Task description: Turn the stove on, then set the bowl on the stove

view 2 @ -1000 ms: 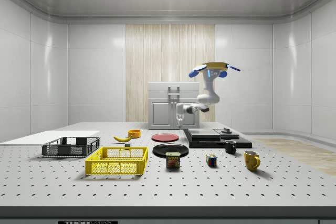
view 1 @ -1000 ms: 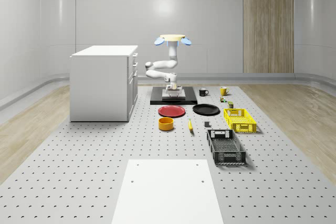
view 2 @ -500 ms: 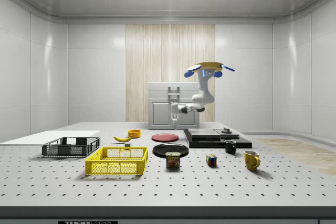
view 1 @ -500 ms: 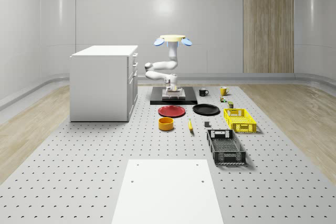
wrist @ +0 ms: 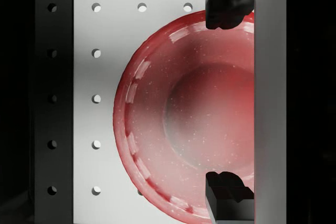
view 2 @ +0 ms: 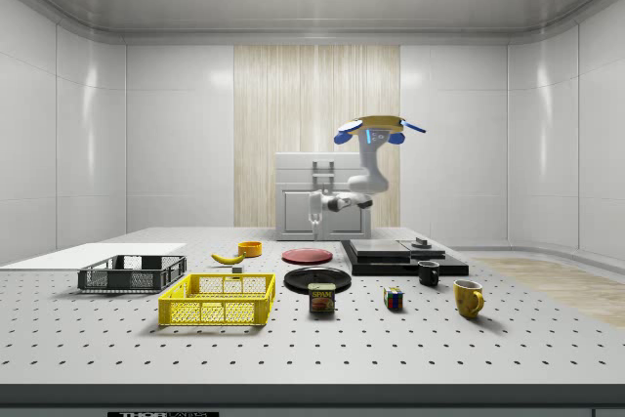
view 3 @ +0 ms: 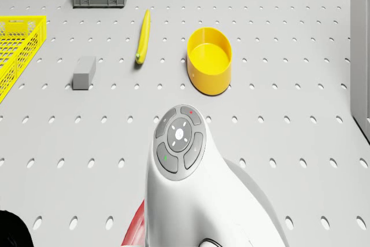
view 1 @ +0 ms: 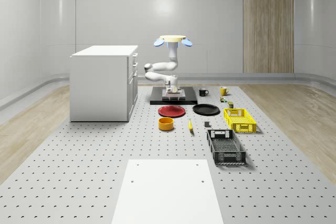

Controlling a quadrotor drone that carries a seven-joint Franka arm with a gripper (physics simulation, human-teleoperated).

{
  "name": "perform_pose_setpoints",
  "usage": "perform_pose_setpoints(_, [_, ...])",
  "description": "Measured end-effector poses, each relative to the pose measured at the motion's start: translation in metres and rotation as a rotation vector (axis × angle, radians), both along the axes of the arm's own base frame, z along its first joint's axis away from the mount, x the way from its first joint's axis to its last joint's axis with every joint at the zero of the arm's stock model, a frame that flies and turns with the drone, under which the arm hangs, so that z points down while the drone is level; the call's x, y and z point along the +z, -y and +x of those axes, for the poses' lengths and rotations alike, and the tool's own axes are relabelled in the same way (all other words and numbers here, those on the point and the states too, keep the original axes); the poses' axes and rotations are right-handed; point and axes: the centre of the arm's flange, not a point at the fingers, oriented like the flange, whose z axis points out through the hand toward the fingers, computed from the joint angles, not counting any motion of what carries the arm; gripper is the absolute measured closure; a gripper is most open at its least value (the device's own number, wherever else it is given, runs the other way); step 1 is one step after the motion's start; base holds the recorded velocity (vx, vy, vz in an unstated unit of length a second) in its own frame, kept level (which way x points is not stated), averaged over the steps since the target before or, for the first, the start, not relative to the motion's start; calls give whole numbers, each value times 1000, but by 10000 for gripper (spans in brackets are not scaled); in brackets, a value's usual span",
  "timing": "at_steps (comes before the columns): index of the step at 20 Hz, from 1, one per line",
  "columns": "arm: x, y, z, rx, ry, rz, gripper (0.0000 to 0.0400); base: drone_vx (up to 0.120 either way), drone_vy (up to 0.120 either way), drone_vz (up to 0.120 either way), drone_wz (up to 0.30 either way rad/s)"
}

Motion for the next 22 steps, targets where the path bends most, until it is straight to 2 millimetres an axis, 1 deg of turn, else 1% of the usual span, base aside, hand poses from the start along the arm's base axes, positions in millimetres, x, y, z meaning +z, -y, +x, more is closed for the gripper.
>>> perform_pose_setpoints(22, [0,0,0,0,0,0,0,120,0,0,0])
